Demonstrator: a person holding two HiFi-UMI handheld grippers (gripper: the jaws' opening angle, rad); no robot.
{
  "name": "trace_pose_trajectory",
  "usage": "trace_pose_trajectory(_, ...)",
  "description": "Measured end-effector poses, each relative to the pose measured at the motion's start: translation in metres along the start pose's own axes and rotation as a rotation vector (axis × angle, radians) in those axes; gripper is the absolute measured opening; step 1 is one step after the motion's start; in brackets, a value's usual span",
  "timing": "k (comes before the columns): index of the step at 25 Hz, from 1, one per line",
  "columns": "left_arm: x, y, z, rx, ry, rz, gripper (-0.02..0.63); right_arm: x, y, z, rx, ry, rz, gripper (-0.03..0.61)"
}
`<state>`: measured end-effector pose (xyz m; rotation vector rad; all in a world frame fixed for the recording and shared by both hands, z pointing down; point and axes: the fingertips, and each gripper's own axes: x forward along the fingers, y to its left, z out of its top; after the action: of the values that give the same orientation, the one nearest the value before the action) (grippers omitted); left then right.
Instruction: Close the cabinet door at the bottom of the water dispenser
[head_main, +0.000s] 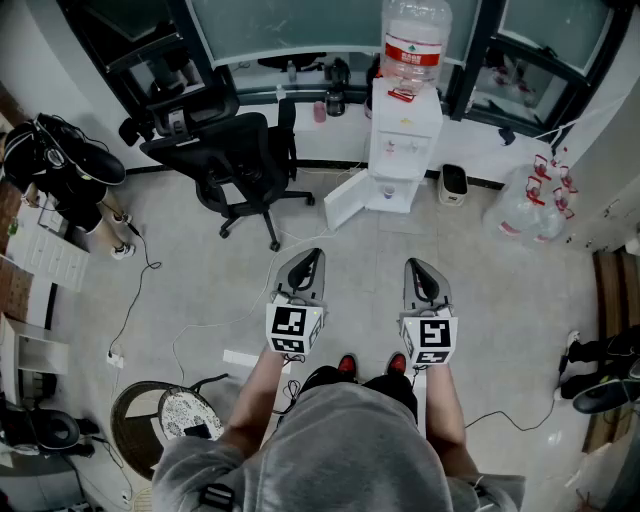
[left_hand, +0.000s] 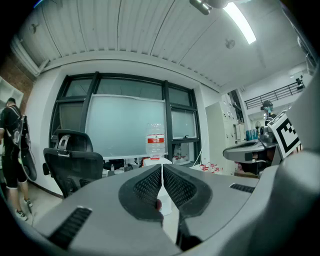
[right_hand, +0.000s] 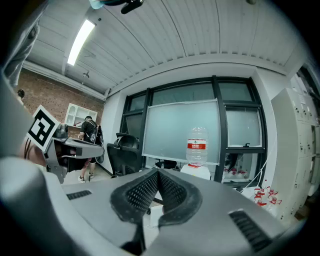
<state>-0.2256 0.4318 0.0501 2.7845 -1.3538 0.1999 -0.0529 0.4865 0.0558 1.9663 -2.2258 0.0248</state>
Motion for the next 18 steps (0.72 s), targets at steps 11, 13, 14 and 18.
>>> trace_pose_trajectory(11,0.009,0.029,-0.004,-0.001,-0.001,0.016,0.031,0.027,0.014,0.002,0.011,-0.008,0.017,0.015)
trace_pose_trajectory(13,0.012,0.032,-0.006,-0.003,0.001,0.02,0.031,0.032,0.013,0.001,0.008,-0.008,0.02,0.015)
trace_pose_trajectory(14,0.014,0.033,-0.006,-0.004,0.0,0.021,0.031,0.034,0.013,0.0,0.008,-0.007,0.02,0.015)
trace_pose_trajectory(18,0.026,0.04,-0.005,0.0,-0.005,0.027,0.031,0.05,0.006,0.001,0.008,-0.012,0.024,0.015)
